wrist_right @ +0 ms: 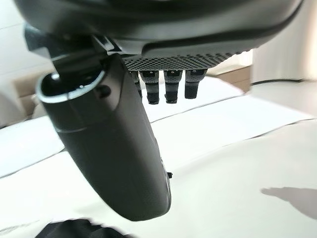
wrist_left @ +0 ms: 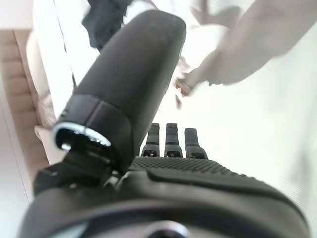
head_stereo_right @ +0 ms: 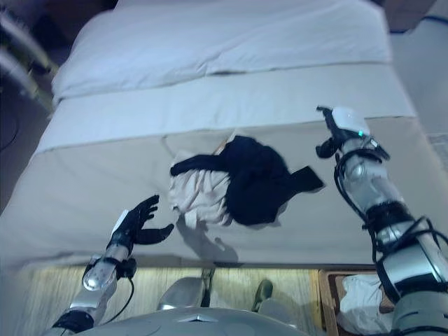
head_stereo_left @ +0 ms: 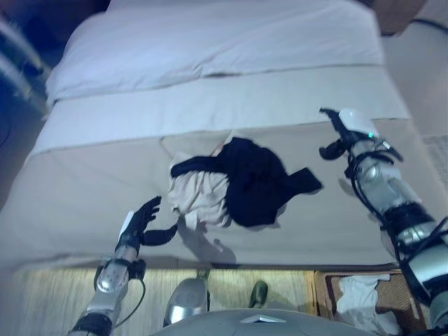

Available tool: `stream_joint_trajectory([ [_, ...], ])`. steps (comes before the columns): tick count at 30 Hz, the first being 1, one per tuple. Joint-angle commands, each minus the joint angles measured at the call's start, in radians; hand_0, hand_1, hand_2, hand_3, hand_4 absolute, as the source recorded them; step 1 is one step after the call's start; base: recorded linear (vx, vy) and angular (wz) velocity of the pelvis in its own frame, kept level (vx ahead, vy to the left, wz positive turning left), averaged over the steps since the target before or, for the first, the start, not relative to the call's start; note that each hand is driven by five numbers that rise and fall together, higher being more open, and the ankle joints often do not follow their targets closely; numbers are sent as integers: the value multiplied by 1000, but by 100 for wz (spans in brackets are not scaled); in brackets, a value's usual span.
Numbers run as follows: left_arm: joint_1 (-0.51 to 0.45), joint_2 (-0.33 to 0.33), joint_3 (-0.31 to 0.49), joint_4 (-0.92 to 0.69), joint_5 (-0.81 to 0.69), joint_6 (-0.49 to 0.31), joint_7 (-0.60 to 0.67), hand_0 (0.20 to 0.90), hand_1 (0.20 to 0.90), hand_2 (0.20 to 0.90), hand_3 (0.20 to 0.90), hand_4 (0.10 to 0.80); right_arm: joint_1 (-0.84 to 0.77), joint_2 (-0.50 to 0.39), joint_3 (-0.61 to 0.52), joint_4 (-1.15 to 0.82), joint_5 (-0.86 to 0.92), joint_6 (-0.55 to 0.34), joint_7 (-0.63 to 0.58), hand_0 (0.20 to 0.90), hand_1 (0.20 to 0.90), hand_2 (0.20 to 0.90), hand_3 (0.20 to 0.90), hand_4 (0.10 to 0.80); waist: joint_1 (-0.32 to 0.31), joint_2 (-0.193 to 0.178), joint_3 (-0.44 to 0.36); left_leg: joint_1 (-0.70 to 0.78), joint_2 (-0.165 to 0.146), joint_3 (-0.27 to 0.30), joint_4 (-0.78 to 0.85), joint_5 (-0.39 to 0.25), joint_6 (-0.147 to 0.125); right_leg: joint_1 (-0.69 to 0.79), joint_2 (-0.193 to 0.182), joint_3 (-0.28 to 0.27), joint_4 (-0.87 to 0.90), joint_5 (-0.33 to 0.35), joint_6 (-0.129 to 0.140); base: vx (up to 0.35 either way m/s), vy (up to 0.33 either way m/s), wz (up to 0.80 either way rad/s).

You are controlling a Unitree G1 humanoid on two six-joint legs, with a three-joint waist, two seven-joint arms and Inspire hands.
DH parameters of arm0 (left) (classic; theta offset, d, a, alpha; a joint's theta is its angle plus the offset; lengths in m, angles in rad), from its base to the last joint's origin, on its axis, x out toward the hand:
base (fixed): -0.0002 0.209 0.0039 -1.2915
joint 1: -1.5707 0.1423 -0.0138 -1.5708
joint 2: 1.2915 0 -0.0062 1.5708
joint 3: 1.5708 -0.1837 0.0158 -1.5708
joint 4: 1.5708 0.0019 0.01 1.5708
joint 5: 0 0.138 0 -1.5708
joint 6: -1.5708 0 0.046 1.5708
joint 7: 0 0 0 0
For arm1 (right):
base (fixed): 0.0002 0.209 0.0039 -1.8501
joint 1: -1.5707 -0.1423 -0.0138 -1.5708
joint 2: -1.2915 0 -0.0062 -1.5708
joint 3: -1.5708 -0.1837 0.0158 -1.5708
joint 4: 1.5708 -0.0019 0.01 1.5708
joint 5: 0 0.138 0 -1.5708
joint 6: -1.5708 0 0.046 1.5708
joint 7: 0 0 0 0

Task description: Pick up the clothes from the bed and place them into the basket

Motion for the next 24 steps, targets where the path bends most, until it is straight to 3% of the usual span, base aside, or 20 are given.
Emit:
stream_joint_trajectory([
  [1,-46,117,-24,-138,212,-103,224,900,900,900,900,800,-158,-81,88,-38,-25,13,-39,900,900,900,900,800,52,4,23,-61,-16,4,225,-161,-3,-167,-62,-21,346,-105,-74,-74,24,38],
  [3,-59,141,-36,-149,287,-95,280,900,900,900,900,800,-183,-78,110,-32,-30,29,-28,900,900,900,900,800,63,9,42,-88,-22,-11,258,-166,-1,-190,-74,-26,385,-115,-77,-58,12,36],
  [6,-100,210,-82,-213,466,-18,427,900,900,900,900,800,-256,-74,182,9,-11,44,-3,900,900,900,900,800,95,27,93,-159,-41,-43,330,-176,8,-247,-102,-45,482,-144,-89,-72,29,32],
  [12,-163,261,-136,-236,534,58,550,900,900,900,900,800,-329,-34,246,98,15,76,11,900,900,900,900,800,124,48,151,-220,-77,-61,429,-227,19,-301,-133,-44,610,-206,-89,2,-2,18],
  [17,-176,268,-147,-251,497,78,574,900,900,900,900,800,-352,-4,251,139,45,93,18,900,900,900,900,800,134,64,197,-289,-107,-51,543,-272,40,-367,-157,-40,731,-247,-102,-37,7,14],
  [24,-147,247,-118,-306,448,67,590,900,900,900,900,800,-336,22,233,200,24,141,61,900,900,900,900,800,141,71,205,-370,-121,-42,642,-311,57,-447,-162,-24,818,-272,-110,1,0,1],
])
